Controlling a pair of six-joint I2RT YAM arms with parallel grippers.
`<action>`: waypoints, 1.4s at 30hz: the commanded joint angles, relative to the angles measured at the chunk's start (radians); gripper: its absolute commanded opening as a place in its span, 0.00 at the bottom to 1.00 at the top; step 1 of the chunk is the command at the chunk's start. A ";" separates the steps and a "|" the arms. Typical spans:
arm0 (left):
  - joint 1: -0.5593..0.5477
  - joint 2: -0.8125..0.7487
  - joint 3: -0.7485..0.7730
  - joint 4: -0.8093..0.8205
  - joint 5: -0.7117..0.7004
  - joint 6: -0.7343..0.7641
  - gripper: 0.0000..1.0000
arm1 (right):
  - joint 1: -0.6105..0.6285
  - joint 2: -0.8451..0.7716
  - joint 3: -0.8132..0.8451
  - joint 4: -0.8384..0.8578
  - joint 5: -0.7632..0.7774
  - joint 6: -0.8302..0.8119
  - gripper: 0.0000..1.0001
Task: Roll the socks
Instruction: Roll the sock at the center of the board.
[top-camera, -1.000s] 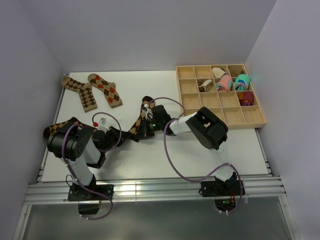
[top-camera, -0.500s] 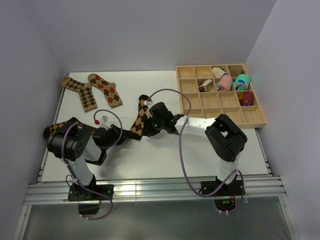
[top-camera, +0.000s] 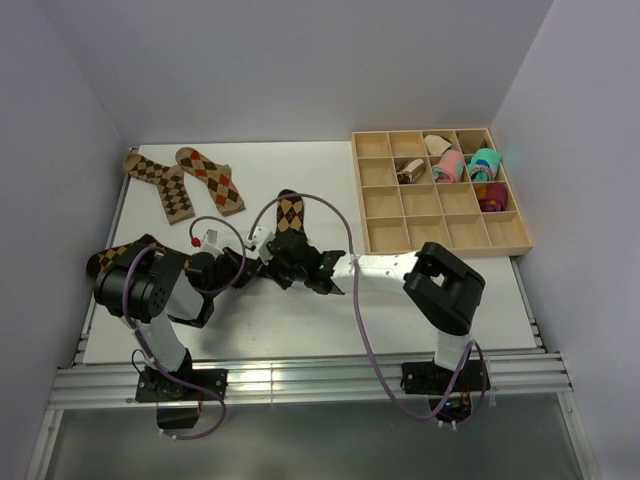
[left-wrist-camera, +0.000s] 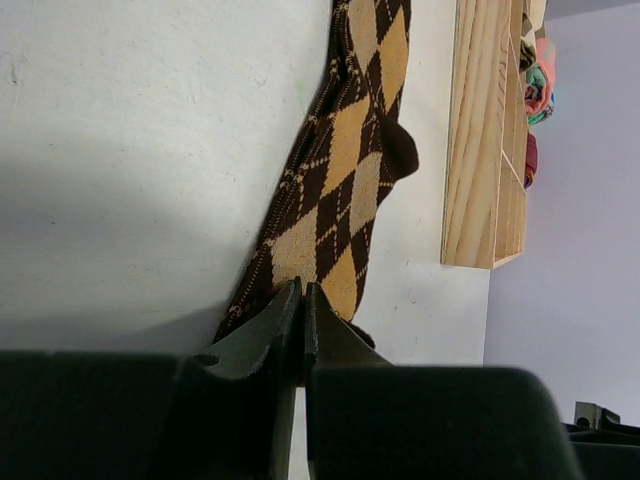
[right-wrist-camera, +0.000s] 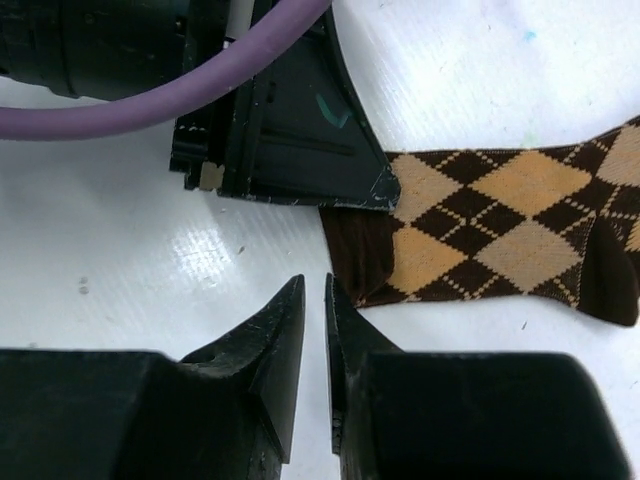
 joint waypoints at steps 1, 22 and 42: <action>-0.004 -0.004 0.009 -0.043 0.003 0.042 0.12 | 0.011 0.036 0.053 0.047 0.053 -0.072 0.20; -0.004 -0.005 0.020 -0.066 0.012 0.048 0.10 | 0.011 0.172 0.099 0.008 0.074 -0.095 0.32; -0.004 -0.027 0.038 -0.131 0.006 0.074 0.09 | 0.002 0.118 0.070 -0.081 0.108 -0.083 0.43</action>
